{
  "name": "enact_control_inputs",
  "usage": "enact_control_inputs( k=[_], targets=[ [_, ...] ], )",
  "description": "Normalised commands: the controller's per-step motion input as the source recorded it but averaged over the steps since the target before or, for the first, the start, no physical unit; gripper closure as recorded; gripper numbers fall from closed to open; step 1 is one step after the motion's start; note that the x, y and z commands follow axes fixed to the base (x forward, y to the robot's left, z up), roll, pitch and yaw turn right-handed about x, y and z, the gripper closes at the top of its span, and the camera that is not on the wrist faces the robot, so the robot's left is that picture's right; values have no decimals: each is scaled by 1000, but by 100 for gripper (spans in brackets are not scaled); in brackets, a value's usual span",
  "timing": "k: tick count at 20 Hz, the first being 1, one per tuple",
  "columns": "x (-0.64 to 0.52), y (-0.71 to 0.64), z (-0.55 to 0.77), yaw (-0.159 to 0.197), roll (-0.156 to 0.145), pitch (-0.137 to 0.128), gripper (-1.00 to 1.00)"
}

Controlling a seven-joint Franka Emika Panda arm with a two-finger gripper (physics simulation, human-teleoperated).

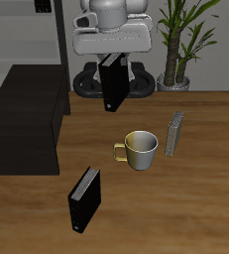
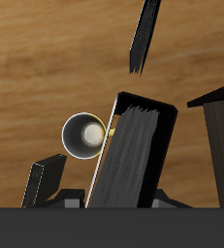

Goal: Place the left black book upright on top of the shelf

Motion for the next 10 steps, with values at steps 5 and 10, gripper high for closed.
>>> enact_control_inputs(
  k=[5, 10],
  targets=[
    [-120, -396, 99, 56, -10, -11, 100],
    [-88, -262, 29, 43, 8, -4, 100]
  ],
)
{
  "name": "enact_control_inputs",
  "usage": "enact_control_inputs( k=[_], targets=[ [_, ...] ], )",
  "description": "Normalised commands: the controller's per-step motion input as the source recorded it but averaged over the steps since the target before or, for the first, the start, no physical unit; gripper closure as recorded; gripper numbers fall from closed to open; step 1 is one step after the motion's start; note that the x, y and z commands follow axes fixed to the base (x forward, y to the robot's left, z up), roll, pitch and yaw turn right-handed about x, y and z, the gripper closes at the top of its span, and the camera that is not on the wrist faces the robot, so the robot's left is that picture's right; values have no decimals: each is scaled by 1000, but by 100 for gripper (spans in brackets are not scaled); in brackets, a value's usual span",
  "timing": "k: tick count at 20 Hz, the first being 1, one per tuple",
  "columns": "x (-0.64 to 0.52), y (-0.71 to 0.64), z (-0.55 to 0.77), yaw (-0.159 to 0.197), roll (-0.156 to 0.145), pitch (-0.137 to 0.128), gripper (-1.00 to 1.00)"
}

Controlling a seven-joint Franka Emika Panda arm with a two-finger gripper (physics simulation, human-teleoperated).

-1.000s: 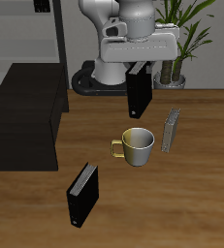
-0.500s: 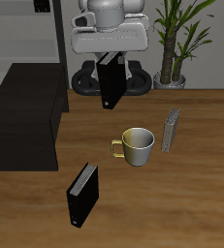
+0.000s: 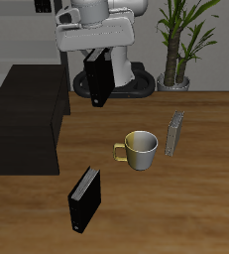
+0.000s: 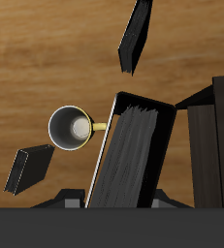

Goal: Place the left black book upright on top of the shelf

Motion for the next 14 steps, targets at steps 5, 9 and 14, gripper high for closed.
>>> enact_control_inputs(
  k=[5, 9, 14],
  targets=[
    [-64, -434, -12, 33, -11, 1, 100],
    [-125, -456, 104, -1, -17, -22, 100],
    [-134, -374, 109, 21, 4, -23, 100]
  ],
)
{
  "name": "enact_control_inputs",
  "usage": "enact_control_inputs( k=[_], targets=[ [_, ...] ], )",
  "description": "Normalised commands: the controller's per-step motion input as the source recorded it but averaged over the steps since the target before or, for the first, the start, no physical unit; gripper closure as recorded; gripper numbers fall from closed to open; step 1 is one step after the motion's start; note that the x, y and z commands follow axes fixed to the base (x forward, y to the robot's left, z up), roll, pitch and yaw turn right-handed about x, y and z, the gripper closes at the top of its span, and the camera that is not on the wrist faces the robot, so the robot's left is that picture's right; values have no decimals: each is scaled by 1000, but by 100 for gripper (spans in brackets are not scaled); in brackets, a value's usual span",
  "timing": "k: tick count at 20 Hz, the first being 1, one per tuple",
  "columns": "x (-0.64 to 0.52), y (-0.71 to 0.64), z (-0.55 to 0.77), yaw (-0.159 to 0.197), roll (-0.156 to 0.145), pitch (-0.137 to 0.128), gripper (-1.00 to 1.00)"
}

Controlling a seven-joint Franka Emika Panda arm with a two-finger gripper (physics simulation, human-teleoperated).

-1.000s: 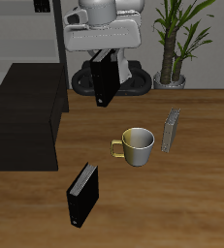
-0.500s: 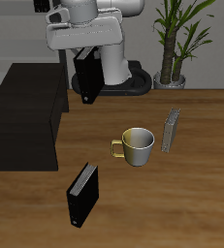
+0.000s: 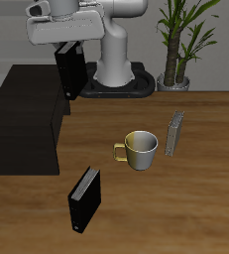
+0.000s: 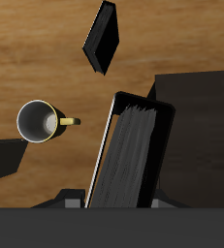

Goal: Place the left black book upright on top of the shelf

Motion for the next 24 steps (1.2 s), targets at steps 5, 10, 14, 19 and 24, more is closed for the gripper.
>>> enact_control_inputs(
  k=[5, 10, 14, 19, 24],
  targets=[
    [-160, -437, 128, 35, -15, -28, 100],
    [-97, -391, 48, -3, -13, -6, 100],
    [-105, -293, 83, -16, 20, -17, 100],
    [-12, -268, -14, -16, -11, 1, 100],
    [-30, -187, -87, 2, -11, 5, 100]
  ],
)
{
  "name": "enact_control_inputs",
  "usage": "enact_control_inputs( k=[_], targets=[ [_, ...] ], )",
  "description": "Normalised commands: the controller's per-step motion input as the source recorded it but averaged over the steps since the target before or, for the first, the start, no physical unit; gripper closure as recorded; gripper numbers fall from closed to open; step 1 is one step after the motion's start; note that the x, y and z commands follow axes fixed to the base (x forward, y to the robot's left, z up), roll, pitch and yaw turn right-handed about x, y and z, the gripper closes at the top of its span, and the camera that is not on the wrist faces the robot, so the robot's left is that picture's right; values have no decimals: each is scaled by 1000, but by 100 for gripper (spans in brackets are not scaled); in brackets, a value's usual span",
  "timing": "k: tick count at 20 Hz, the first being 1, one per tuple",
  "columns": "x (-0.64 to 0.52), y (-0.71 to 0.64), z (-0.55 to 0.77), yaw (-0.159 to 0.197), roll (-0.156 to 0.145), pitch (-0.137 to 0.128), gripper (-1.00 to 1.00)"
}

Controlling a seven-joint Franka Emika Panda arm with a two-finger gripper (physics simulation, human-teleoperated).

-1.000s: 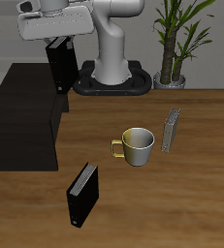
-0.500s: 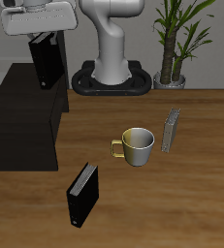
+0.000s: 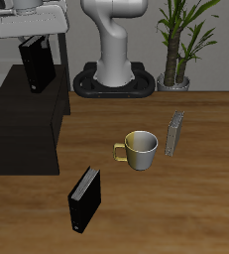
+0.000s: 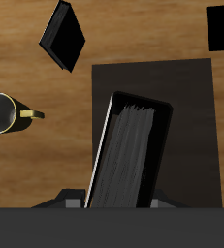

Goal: Place the left black book upright on top of the shelf

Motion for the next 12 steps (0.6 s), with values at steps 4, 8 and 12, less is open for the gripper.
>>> enact_control_inputs(
  k=[4, 8, 12],
  targets=[
    [2, -106, -85, 9, -15, 7, 100],
    [-9, -227, -178, -22, -34, -10, 100],
    [39, -79, -182, -4, -16, 6, 100]
  ],
)
